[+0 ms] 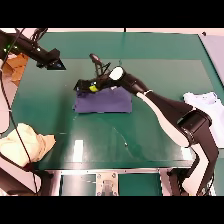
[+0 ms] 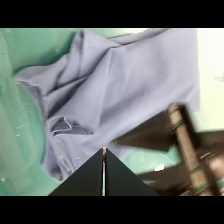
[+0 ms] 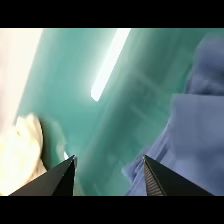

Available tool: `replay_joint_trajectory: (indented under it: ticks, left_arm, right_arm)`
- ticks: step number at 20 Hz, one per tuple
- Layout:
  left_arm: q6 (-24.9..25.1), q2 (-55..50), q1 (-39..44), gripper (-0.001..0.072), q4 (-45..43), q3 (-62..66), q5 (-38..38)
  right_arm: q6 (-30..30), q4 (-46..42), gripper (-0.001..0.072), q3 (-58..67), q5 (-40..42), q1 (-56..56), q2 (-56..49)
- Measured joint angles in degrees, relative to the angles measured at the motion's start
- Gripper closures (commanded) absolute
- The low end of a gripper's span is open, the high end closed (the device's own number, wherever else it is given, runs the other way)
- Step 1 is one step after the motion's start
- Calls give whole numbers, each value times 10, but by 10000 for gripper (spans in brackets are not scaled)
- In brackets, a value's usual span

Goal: Fold the shirts.

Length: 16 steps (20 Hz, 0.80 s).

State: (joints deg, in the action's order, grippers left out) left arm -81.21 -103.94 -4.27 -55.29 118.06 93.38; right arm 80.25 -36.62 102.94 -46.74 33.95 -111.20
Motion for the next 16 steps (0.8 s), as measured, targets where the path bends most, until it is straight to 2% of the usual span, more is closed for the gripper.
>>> replay_joint_trajectory:
  ticks: [3,7,8,9,12,16]
  left_arm:
    - [1,1,-4,687,1,0,3]
    - [2,1,-7,687,0,0,-2]
    - [2,1,-7,687,0,0,-3]
    - [2,1,-7,687,0,0,-6]
    - [2,1,-8,687,-3,0,-15]
    - [2,1,-8,687,-28,0,-35]
  right_arm:
    - [3,-7,254,12,-60,-82,27]
    - [14,-63,247,-9,-194,-218,72]
    - [16,-85,194,-29,-217,-249,82]
    - [17,-102,179,-53,-231,-273,88]
    - [5,-125,176,-149,-243,-316,99]
    - [-40,-79,176,-258,-184,-301,96]
